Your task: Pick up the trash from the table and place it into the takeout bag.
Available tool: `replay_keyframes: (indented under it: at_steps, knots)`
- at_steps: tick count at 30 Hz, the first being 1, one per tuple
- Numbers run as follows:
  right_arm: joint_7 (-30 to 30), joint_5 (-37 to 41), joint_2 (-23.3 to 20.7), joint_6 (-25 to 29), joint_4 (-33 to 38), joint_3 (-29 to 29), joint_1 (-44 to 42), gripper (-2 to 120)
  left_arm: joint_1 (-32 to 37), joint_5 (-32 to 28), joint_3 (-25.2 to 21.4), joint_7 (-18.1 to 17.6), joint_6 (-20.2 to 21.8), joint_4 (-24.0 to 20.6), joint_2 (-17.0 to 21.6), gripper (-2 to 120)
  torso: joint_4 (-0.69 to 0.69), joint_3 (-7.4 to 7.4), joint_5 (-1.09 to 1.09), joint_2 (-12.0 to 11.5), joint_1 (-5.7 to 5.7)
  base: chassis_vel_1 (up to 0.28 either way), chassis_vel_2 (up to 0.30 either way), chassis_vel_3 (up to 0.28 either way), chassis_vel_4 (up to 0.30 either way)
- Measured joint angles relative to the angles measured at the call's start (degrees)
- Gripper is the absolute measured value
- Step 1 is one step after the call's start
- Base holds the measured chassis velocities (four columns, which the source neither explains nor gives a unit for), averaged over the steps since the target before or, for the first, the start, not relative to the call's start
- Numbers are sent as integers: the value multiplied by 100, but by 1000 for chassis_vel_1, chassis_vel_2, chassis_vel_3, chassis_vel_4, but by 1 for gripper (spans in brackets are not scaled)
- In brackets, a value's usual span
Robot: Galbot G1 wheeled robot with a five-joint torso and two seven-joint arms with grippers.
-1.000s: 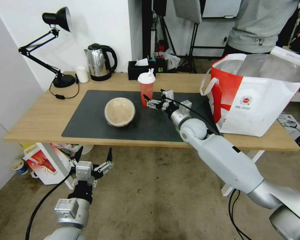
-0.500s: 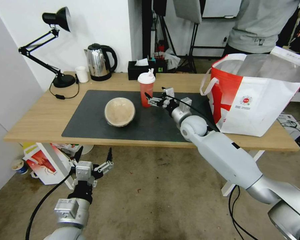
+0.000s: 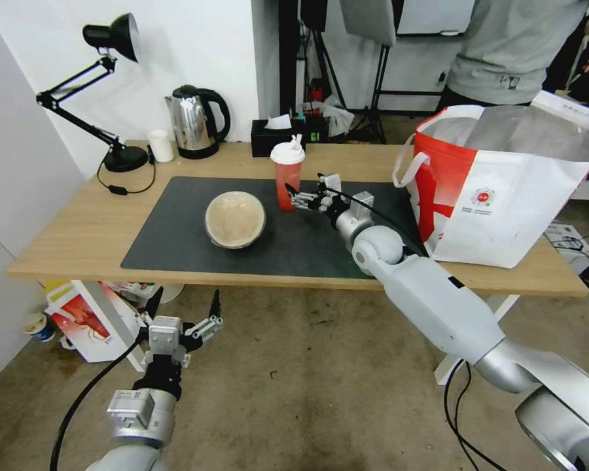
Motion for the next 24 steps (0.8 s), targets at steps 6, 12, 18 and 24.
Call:
replay_keyframes:
  at_steps: [6,12,18,24]
  knots:
    - [-55,-41,120,34,-208,-3,94,100,0,0,0,0,0,0,0,100,0,0,1,0,0,0,0,0,0]
    - [-87,-69,201,58,-328,-26,185,100,0,0,0,0,0,0,0,100,0,0,0,0,0,0,0,0,0]
    - [-107,-90,304,101,-467,-39,261,100,0,0,0,0,0,0,0,100,0,0,0,0,0,0,0,0,0]
    - [-109,-130,376,160,-519,-38,254,100,0,0,0,0,0,0,0,100,1,0,0,0,0,0,0,0,0]
